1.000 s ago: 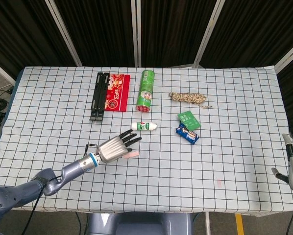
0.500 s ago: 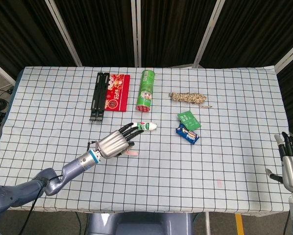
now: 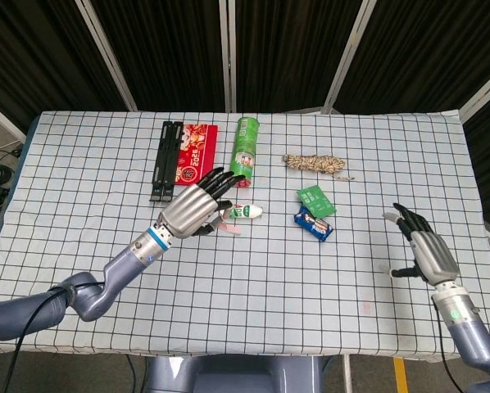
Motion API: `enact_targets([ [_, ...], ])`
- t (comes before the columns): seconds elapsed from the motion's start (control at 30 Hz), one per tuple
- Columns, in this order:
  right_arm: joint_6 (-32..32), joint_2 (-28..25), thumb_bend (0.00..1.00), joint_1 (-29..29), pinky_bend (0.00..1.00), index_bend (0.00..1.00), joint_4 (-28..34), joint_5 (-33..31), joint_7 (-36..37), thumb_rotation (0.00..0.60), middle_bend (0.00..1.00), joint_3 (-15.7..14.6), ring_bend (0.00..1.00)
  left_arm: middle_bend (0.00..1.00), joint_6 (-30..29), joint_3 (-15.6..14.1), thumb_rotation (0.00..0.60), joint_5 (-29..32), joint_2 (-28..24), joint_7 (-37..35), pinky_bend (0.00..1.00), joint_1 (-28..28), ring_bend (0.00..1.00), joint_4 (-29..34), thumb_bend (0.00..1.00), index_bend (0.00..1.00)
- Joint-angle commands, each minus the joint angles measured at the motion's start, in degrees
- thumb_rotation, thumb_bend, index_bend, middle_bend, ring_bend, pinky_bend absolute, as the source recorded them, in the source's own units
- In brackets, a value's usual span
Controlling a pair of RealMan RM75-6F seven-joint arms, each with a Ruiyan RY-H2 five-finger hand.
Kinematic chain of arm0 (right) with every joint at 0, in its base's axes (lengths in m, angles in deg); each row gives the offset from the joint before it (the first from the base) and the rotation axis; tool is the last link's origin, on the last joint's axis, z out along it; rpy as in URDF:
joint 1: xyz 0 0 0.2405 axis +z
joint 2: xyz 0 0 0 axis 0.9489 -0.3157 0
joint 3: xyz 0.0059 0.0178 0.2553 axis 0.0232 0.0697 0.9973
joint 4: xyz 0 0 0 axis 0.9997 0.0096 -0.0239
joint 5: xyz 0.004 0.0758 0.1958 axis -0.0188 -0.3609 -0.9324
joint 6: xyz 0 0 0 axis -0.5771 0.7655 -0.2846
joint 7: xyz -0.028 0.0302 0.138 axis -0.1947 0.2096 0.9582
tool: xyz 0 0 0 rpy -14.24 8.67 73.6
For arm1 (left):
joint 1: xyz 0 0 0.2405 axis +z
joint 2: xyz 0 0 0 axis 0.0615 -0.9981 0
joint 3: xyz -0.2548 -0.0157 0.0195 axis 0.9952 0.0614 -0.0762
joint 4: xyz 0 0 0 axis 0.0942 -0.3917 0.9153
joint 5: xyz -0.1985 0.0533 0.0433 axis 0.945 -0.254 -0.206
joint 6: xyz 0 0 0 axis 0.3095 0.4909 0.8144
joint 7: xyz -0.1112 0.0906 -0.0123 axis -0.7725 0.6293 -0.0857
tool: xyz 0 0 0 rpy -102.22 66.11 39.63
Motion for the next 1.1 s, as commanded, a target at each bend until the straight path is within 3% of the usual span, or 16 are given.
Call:
enact_targets([
  [0.03,-4.1,1.6,0.02,3.7,0.0,0.26,2.8,-3.3,0.6,0.6,0.0,2.1,0.0,0.0,2.6,3.3,0.6,4.6,-2.6,3.6,0.0,-1.3,0.0,3.9,0.57,0.86],
  [0.27,-9.1,5.4,0.06,9.7,0.0,0.35,7.1,-13.9,-1.2,0.6,0.0,6.5,0.0,0.0,5.5,7.0,0.6,12.7,-3.7,9.6,0.0,-3.3,0.0,8.2,0.57,0.87],
  [0.63,-4.3,13.4,0.12,14.9,0.0,0.43,8.9,-27.3,-12.4,0.6,0.0,8.7,0.0,0.0,6.0,8.3,0.6,19.9,1.4,15.2,0.0,-6.4,0.0,8.2,0.57,0.87],
  [1.1,0.4,18.5,0.13,17.4,0.0,0.45,10.3,-34.3,-18.0,0.6,0.0,9.9,0.0,0.0,3.6,9.0,0.6,22.9,7.5,17.2,0.0,-8.5,0.0,4.3,0.57,0.87],
])
